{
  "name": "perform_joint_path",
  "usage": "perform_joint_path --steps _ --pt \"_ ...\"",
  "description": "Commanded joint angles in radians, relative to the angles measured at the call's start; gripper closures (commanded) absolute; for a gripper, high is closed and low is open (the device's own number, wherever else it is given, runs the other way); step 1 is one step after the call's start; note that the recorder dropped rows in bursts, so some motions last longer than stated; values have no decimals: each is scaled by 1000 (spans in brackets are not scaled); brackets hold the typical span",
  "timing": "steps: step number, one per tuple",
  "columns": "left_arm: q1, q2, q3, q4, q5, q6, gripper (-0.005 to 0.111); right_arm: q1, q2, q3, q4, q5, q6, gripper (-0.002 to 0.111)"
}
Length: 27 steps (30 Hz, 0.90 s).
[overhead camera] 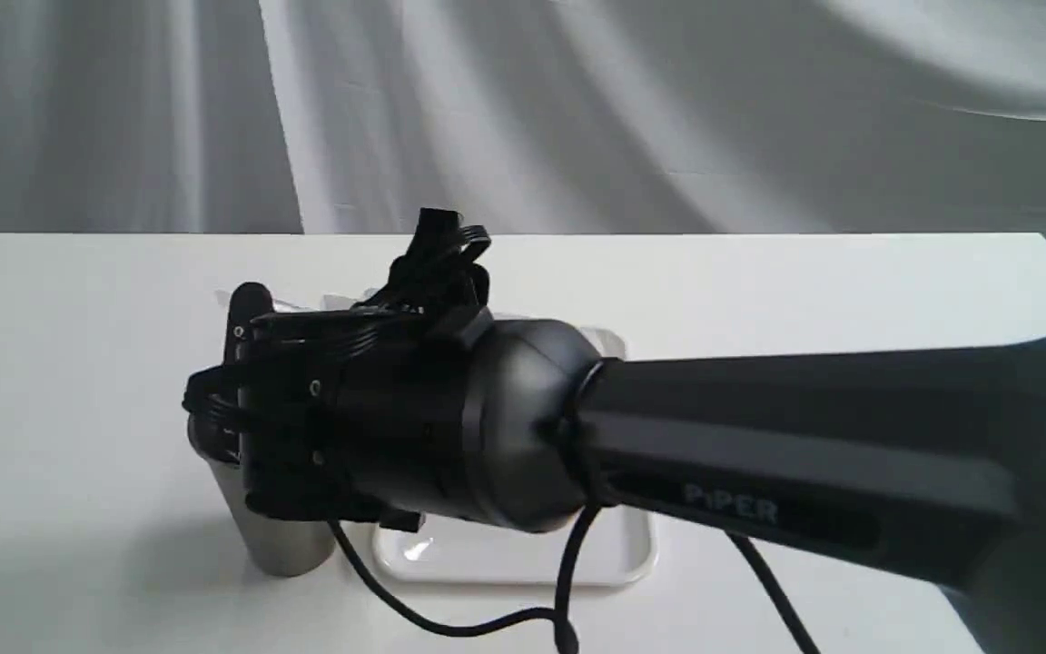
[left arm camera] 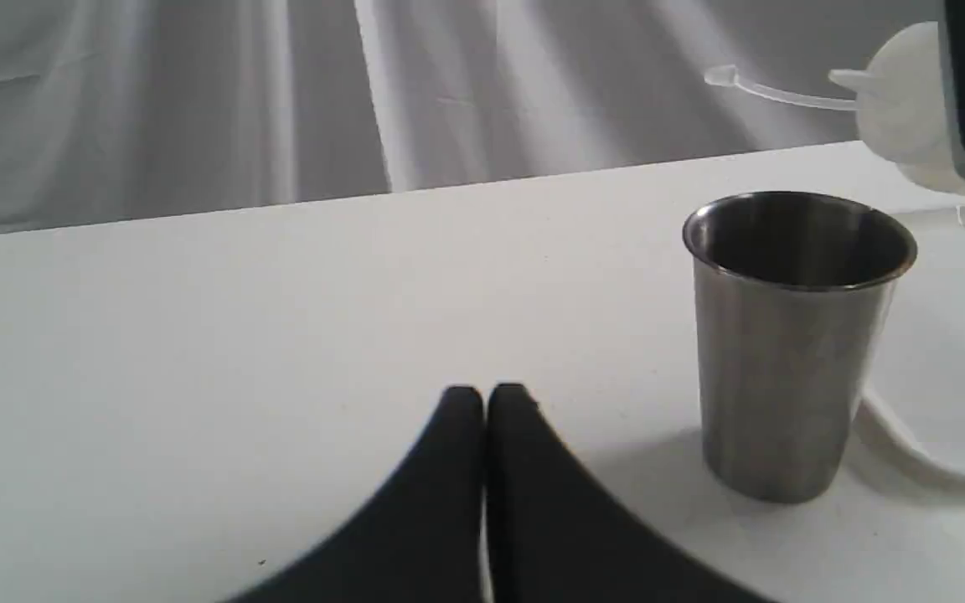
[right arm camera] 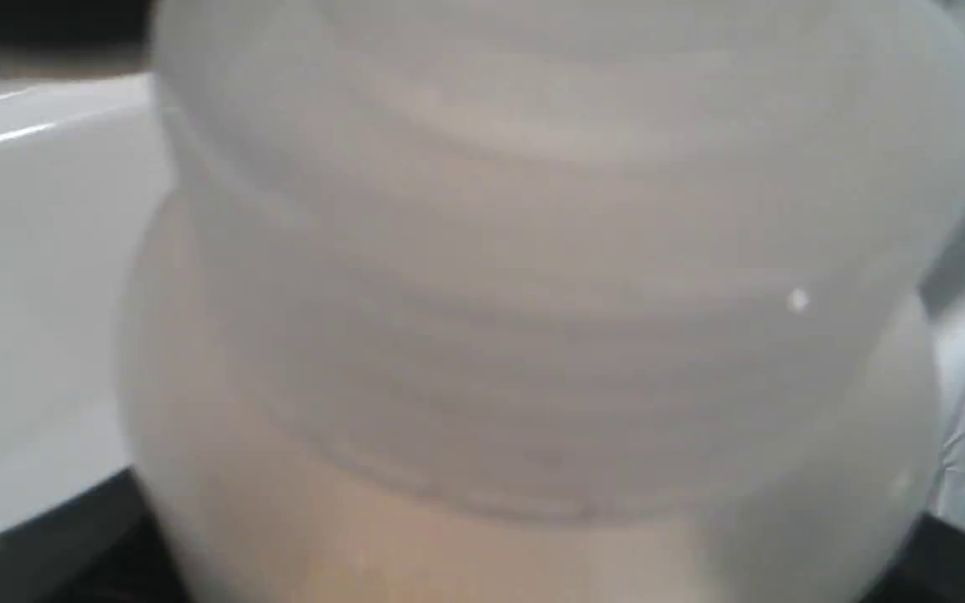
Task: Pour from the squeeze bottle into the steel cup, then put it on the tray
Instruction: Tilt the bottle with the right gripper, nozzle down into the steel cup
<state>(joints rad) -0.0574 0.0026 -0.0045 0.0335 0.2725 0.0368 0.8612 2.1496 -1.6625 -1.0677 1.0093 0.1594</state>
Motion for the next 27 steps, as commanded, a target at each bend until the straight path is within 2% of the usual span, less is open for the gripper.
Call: perform_joint_path --steps 1,27 --pt "-6 -3 4 -1 -7 -2 107 1 -14 -2 -69 19 -2 108" --pt "-6 -3 4 -1 -7 -2 107 -1 -14 -2 -221 28 -7 108"
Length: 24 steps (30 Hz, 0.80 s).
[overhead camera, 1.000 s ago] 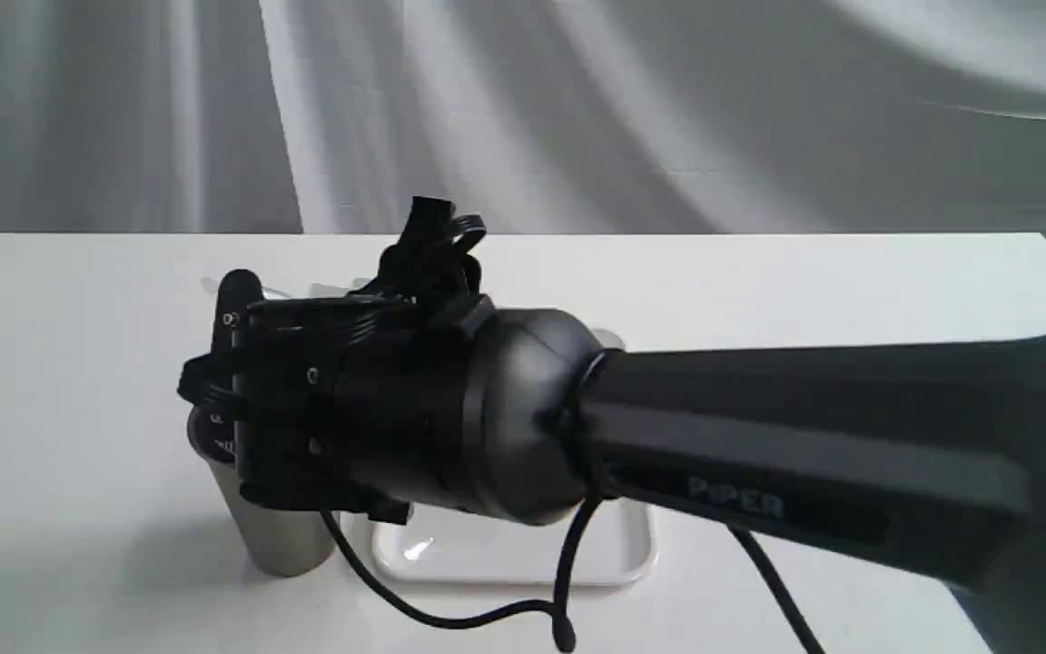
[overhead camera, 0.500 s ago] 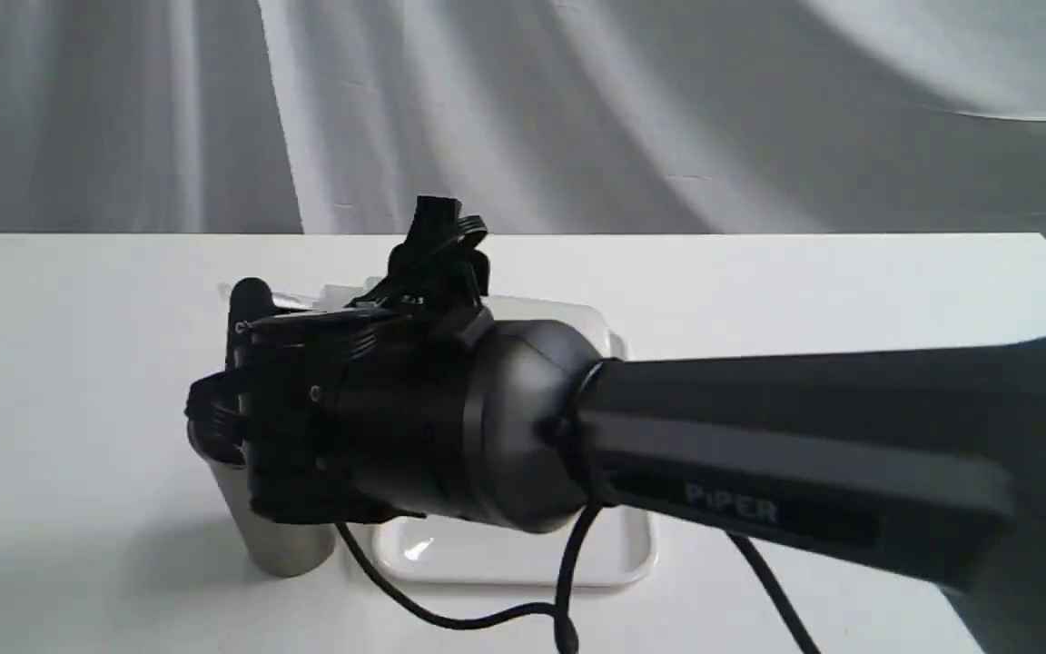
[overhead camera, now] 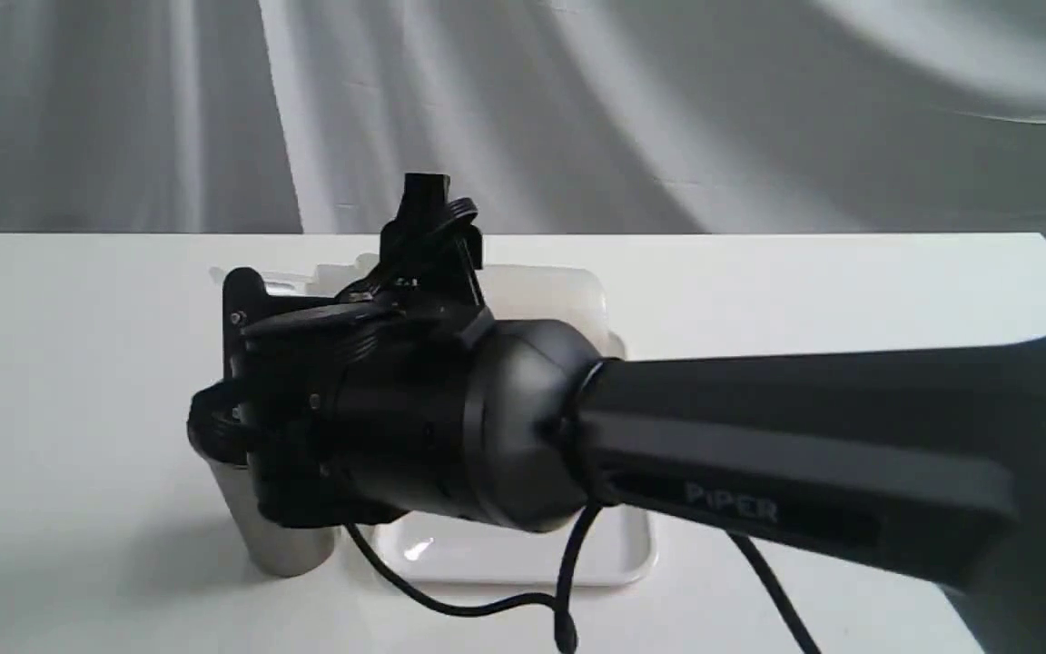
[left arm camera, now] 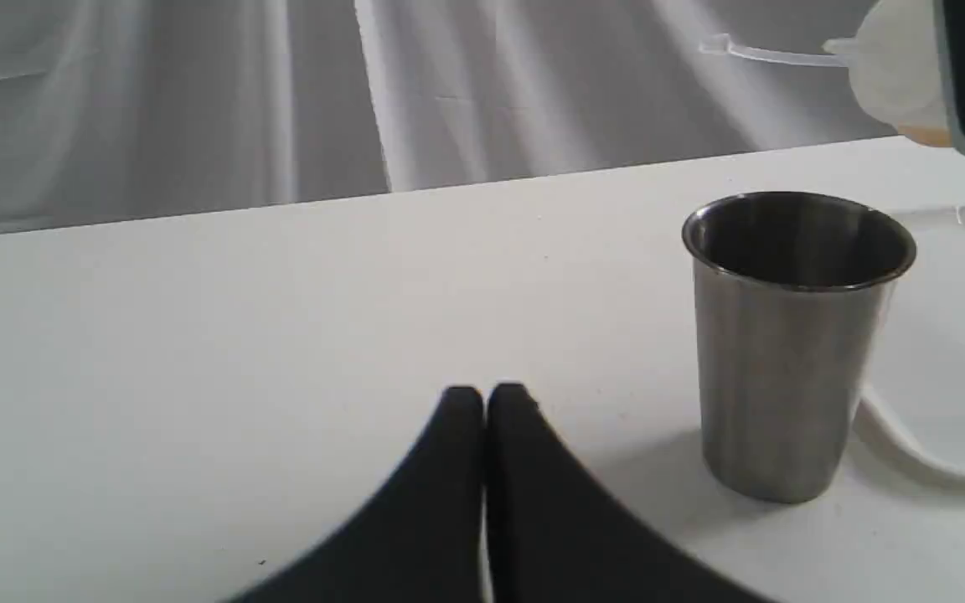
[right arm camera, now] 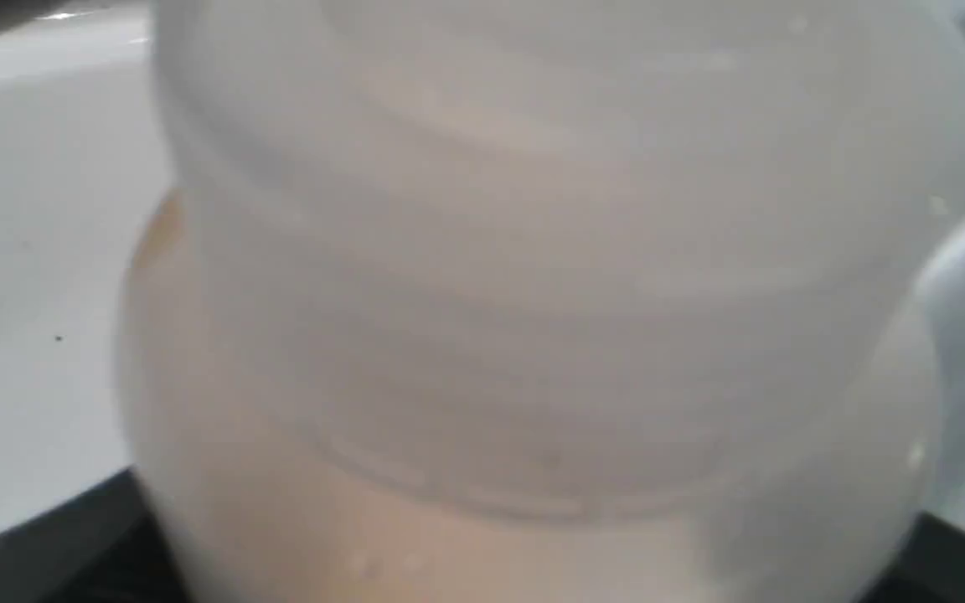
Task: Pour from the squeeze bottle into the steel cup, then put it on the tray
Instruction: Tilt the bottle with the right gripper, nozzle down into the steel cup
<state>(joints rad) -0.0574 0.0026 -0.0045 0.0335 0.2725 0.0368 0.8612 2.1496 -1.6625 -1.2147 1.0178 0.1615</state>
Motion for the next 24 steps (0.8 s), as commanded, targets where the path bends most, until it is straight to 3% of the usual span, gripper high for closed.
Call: perform_joint_path --steps 1,24 --pt "-6 -3 4 -1 -7 -2 107 -1 -14 -2 -86 22 -9 108" --pt "-6 -3 4 -1 -7 0 107 -1 -14 -2 -220 70 -138 108"
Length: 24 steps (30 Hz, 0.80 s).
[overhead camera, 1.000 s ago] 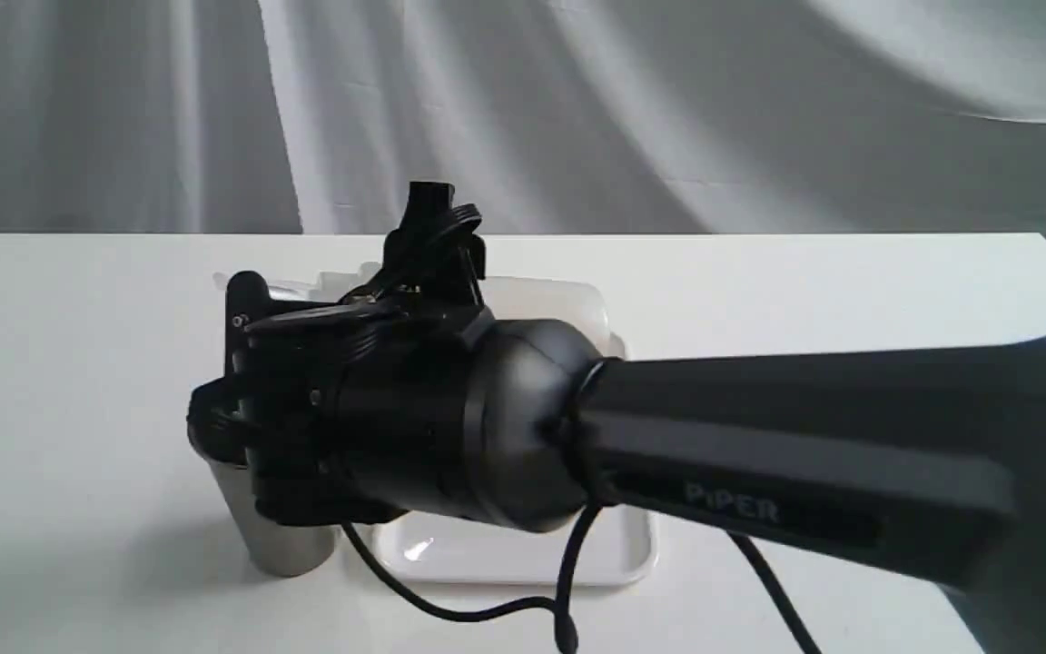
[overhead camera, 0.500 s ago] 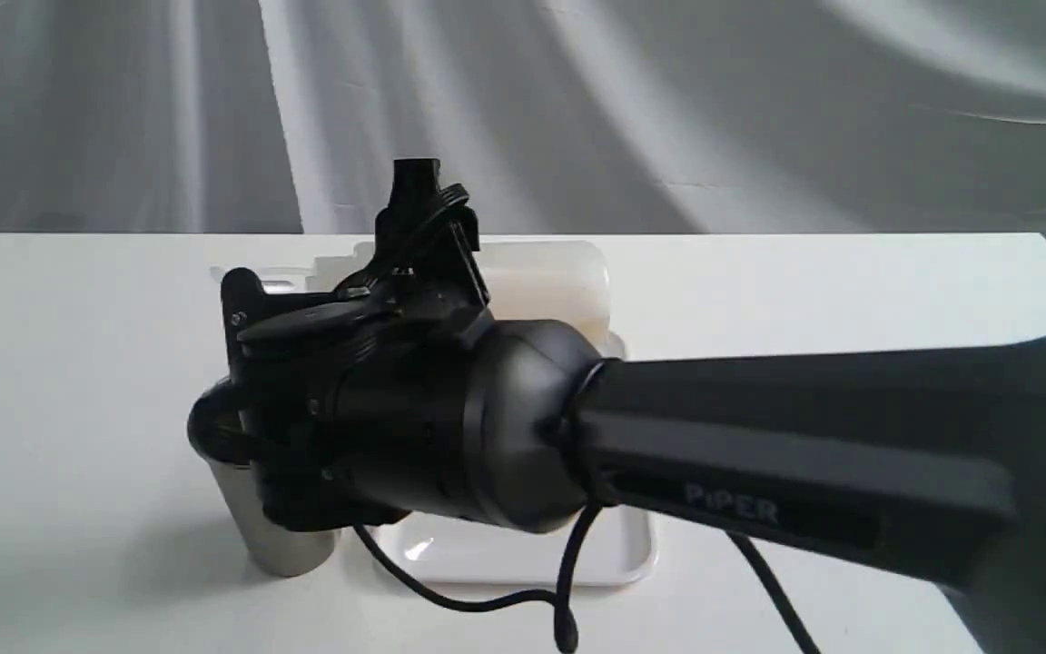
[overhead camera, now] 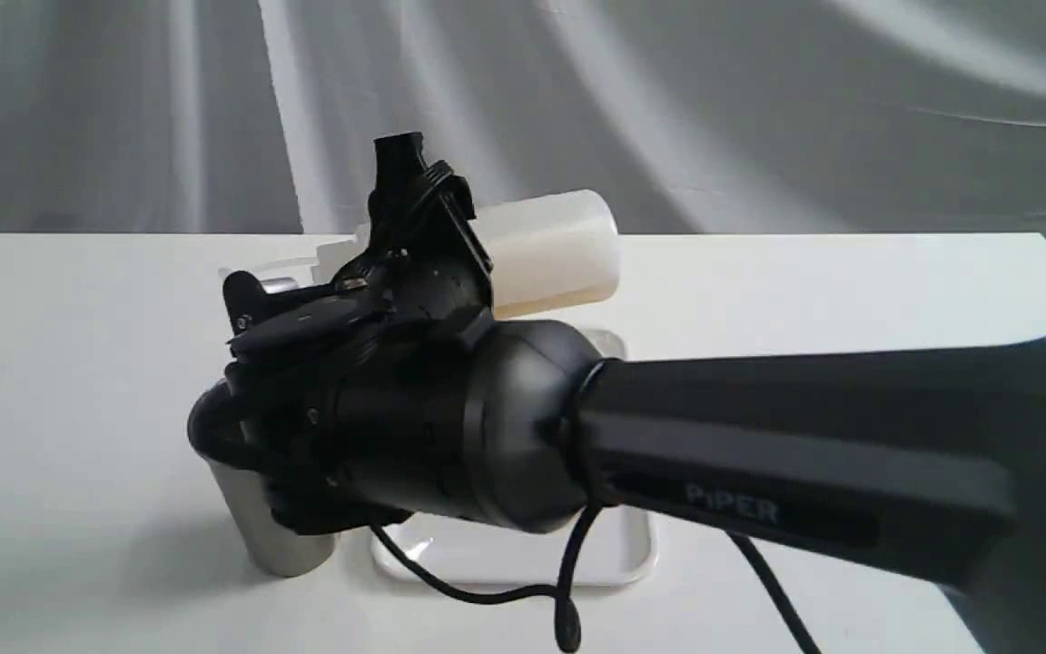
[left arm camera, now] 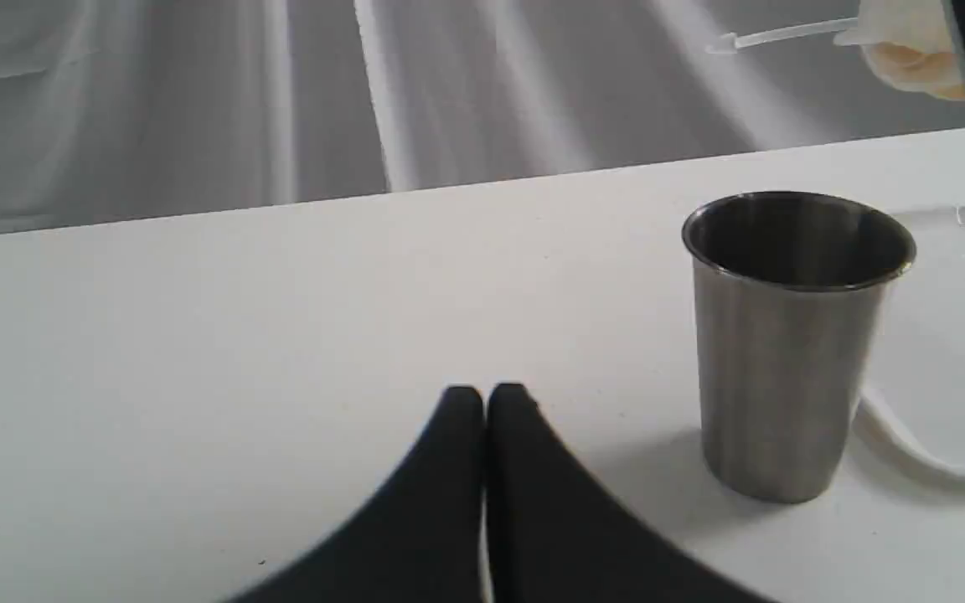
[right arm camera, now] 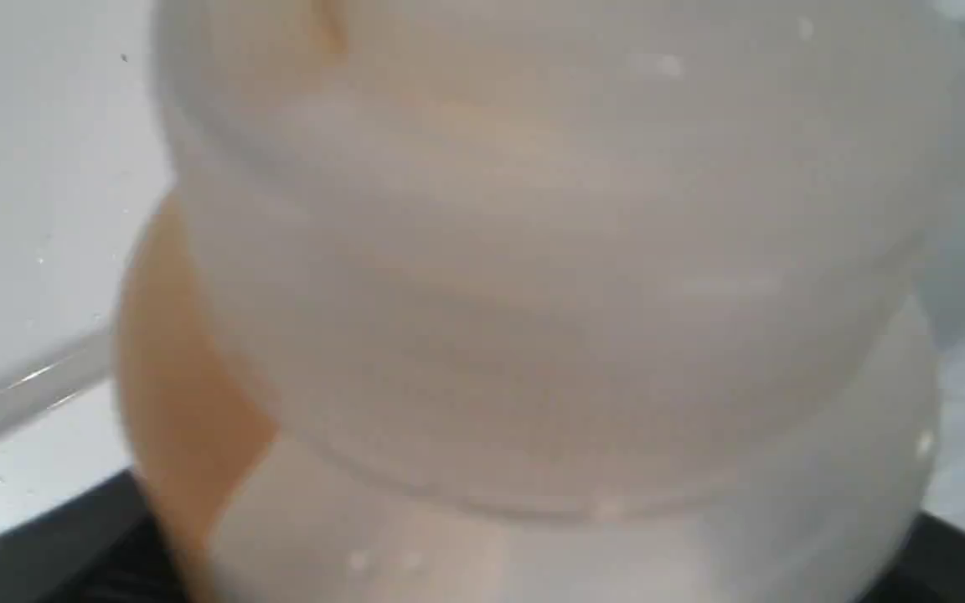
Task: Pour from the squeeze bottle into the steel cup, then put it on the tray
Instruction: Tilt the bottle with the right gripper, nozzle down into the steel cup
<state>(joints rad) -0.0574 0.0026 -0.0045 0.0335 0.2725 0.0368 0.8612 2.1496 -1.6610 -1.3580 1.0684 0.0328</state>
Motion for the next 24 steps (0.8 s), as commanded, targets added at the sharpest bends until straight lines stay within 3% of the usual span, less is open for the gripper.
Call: perform_joint_path --steps 1,24 --pt "-6 -3 4 -1 -7 0 107 -1 -14 -3 -83 20 -10 108" --pt "-6 -3 4 -1 -7 0 107 -1 -14 -3 -178 16 -127 108"
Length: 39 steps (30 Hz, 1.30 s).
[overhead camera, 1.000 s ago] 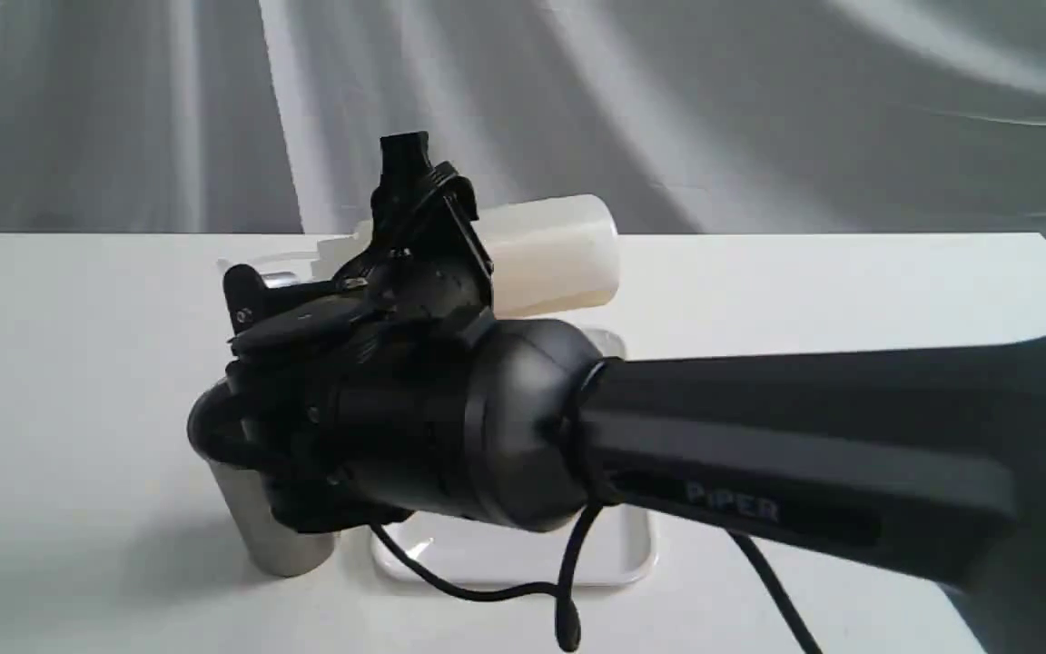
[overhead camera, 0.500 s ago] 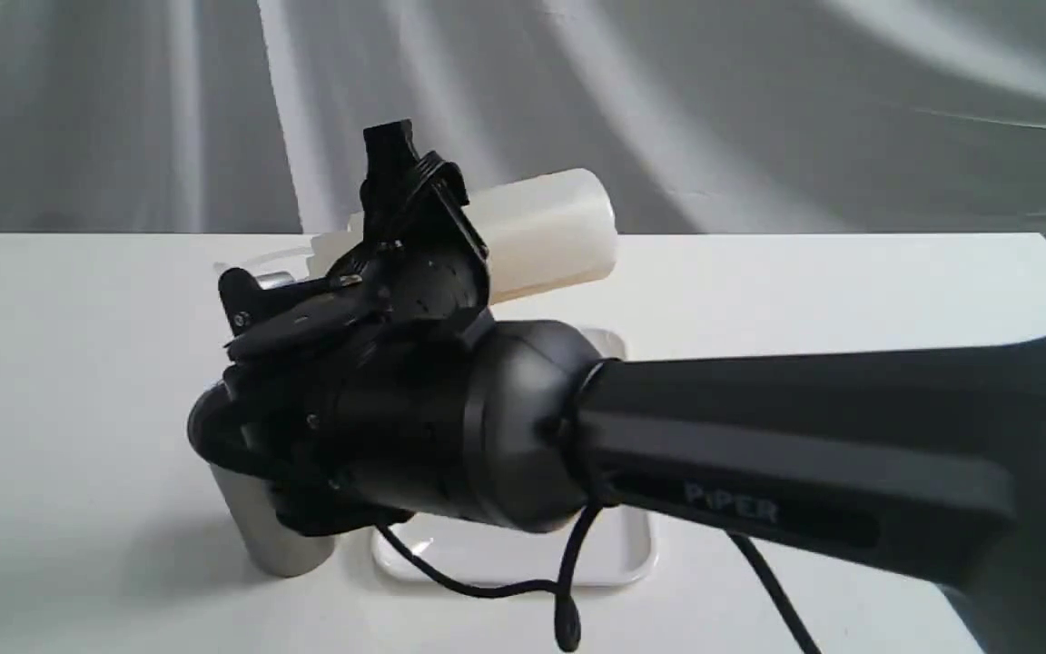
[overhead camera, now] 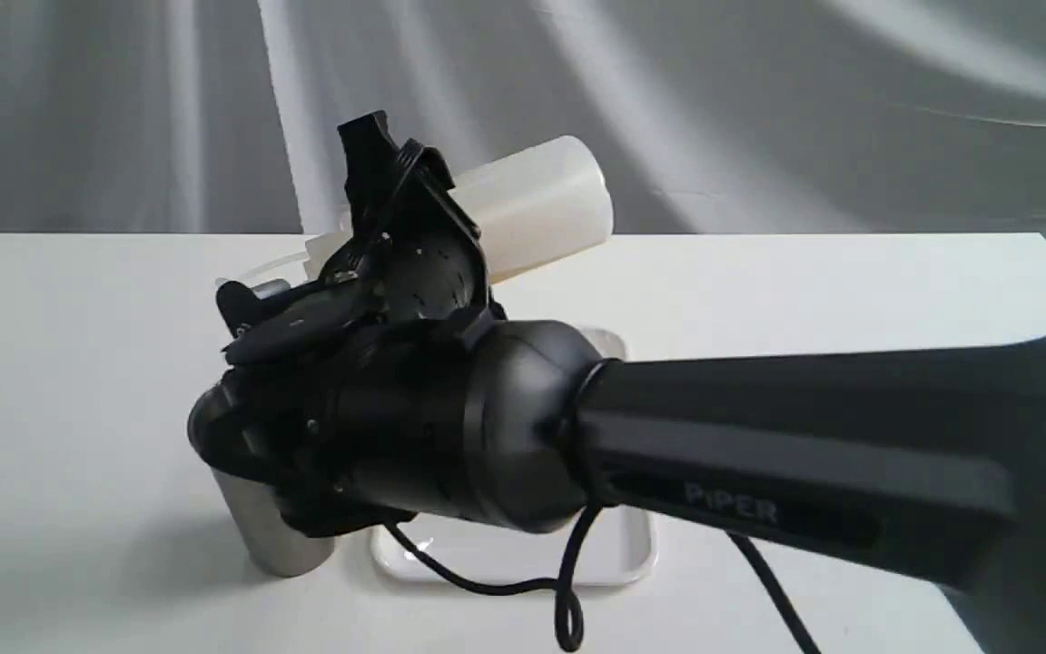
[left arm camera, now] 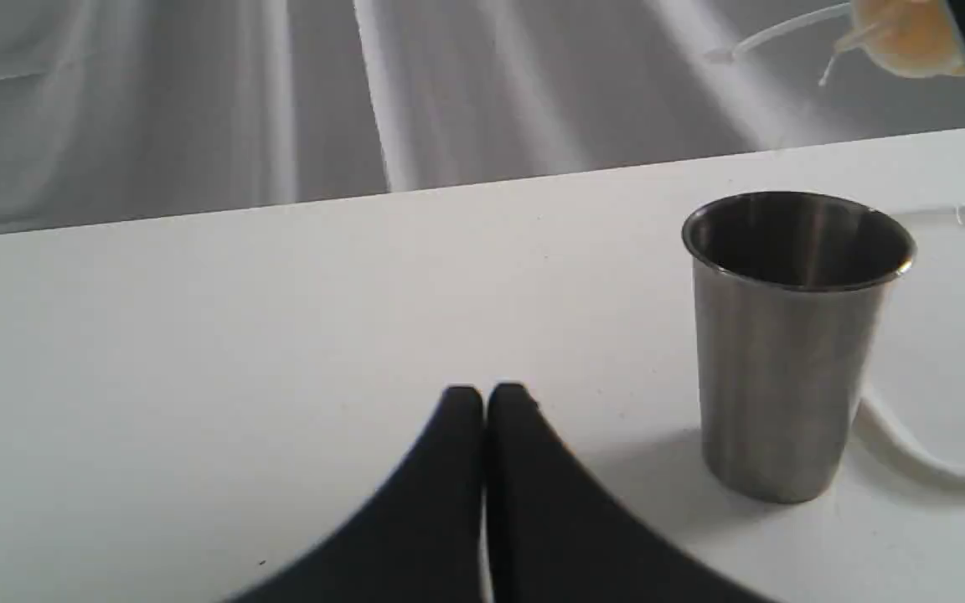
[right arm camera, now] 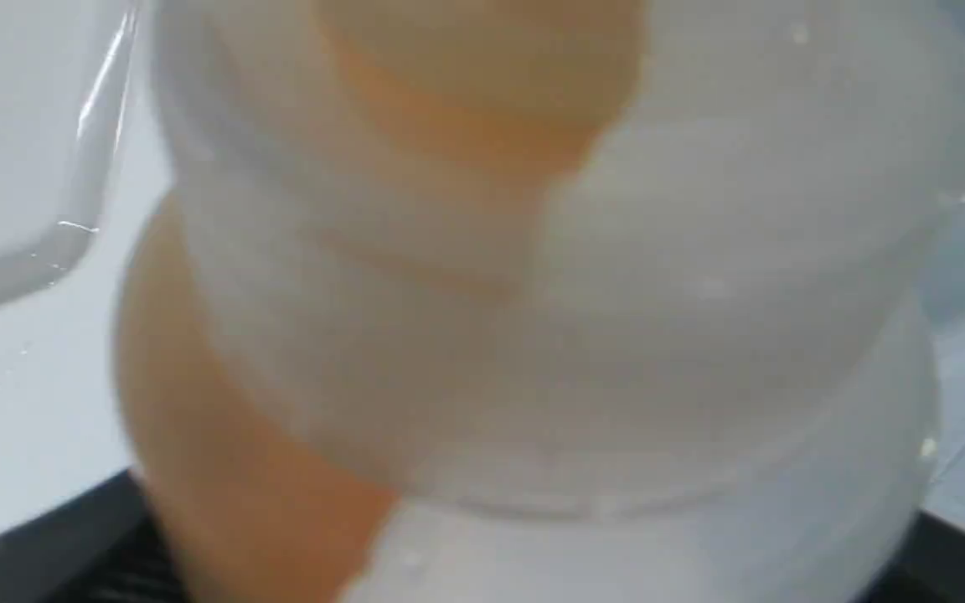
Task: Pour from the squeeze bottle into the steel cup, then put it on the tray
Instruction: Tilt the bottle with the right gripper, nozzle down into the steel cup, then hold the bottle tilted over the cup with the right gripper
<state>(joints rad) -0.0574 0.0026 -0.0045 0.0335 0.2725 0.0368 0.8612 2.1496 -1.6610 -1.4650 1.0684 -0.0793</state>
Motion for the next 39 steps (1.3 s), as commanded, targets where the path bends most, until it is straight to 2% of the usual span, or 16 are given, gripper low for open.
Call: perform_joint_path --steps 1,11,22,39 --pt "-6 -3 4 -1 -7 0 107 -1 -14 -3 -79 16 -19 108" --pt "-6 -3 4 -1 -7 -4 107 -1 -14 -3 -103 16 -29 108" --pt "-6 -3 4 -1 -7 0 107 -1 -14 -3 -106 16 -138 108" --pt "-6 -3 4 -1 -7 -3 107 -1 -14 -3 -112 16 -160 108"
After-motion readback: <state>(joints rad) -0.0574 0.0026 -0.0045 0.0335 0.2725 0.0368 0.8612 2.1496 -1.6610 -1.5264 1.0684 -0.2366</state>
